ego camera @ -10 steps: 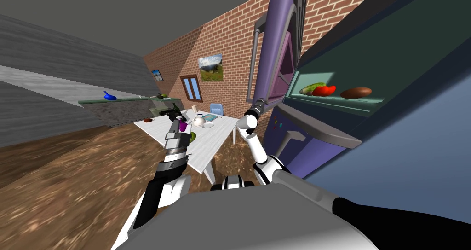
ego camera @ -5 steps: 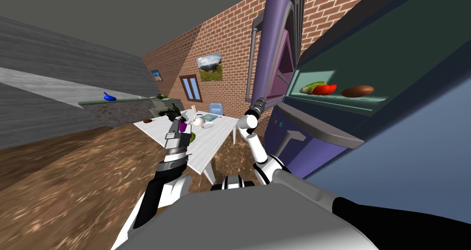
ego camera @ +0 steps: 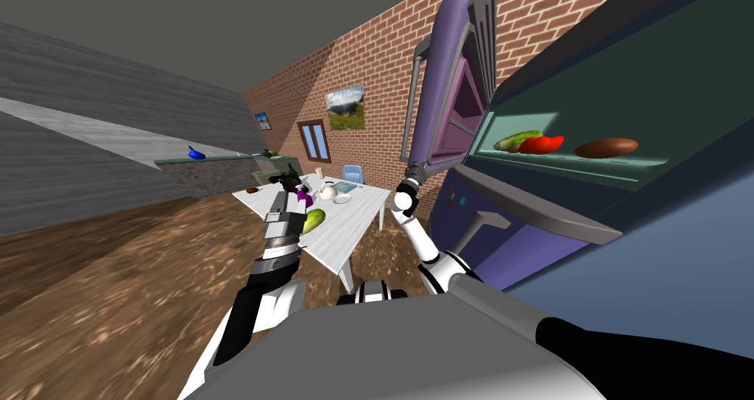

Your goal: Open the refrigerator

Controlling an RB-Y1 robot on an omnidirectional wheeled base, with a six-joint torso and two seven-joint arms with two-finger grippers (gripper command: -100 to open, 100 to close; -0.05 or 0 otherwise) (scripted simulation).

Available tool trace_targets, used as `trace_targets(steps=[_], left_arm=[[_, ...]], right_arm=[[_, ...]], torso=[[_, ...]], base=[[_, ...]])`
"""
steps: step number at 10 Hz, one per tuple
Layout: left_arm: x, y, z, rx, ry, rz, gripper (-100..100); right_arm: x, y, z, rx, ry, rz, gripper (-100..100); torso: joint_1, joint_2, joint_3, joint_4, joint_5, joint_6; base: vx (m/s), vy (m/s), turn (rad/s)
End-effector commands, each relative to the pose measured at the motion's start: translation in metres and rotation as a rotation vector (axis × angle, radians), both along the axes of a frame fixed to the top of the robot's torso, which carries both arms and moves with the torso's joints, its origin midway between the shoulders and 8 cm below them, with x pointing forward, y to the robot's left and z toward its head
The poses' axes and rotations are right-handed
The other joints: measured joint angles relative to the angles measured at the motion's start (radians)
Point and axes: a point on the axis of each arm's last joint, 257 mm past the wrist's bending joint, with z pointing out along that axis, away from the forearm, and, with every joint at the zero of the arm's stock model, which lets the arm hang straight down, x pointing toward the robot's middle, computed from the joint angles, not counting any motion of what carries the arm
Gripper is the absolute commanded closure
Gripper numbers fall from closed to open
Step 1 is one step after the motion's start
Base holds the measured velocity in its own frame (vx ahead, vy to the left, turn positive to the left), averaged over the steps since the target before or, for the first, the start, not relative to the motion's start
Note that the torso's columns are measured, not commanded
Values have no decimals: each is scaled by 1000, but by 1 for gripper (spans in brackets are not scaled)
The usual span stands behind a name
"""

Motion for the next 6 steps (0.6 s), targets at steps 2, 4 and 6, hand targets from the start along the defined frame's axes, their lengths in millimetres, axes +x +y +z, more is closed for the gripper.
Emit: trace_targets(steps=[2, 4, 6], left_arm=[[0, 0, 0, 0, 0, 0, 0], [0, 0, 0, 0, 0, 0, 0], [0, 0, 0, 0, 0, 0, 0]], right_arm=[[-8, 5, 19, -113, -29, -58, 100], [2, 5, 1, -284, 66, -124, 100], [10, 1, -5, -437, 118, -190, 100]], torso=[[-1, 0, 0, 0, 0, 0], [6, 0, 0, 0, 2, 0], [15, -1, -1, 0, 5, 0]], base=[[6, -11, 30], [20, 82, 161], [14, 207, 21]])
